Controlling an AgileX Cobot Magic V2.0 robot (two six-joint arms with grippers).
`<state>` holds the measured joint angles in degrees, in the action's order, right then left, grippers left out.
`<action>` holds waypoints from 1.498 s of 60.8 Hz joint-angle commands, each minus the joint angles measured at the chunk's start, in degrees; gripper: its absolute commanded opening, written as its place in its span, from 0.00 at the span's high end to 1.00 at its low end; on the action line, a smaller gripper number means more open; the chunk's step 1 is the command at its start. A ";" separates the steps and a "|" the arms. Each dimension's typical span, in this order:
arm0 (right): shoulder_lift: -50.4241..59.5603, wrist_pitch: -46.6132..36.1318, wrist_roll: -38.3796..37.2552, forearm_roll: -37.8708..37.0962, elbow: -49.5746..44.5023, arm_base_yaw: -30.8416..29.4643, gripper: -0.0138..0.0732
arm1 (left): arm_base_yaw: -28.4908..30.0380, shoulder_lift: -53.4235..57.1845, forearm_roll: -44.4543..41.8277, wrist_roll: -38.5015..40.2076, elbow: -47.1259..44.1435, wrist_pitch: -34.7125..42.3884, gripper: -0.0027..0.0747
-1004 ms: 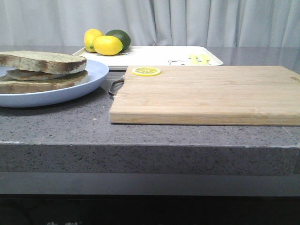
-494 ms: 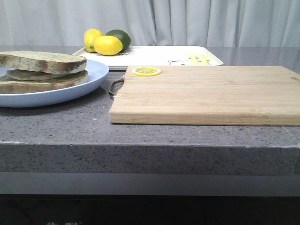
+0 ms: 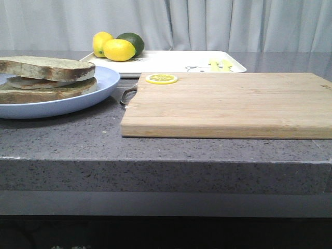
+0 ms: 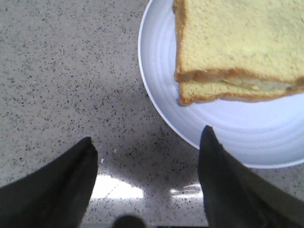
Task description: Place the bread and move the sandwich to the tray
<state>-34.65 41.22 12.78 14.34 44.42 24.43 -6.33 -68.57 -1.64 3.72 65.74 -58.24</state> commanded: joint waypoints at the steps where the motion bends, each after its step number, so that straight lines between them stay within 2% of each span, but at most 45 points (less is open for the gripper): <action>1: 0.09 -4.43 0.32 0.80 1.50 -0.26 0.39 | 6.26 -2.36 10.21 -7.81 4.30 1.85 0.40; 14: 0.09 -4.43 0.32 0.80 1.50 -0.26 0.39 | 19.40 -10.75 31.51 -22.08 7.49 -2.19 0.40; 23: 0.09 -4.43 0.32 0.80 1.50 -0.26 0.39 | 22.73 -15.74 39.29 -26.41 7.61 -2.67 0.40; 59: 0.09 -4.43 0.32 0.80 1.50 -0.26 0.39 | 22.87 -24.06 43.81 -27.61 7.61 0.39 0.40; 74: 0.09 -4.43 0.32 0.80 1.50 -0.26 0.39 | 19.64 -25.08 43.69 -28.12 7.61 2.54 0.40; 80: 0.09 -4.43 0.32 0.80 1.50 -0.26 0.39 | 19.01 -25.08 43.58 -28.12 7.61 3.82 0.44; 91: 0.09 -4.43 0.32 0.80 1.50 -0.26 0.39 | 18.92 -25.56 43.32 -28.12 7.61 3.93 0.57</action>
<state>-34.65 41.22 12.78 14.36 44.42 24.43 12.94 -95.77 39.50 -24.11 71.62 -55.42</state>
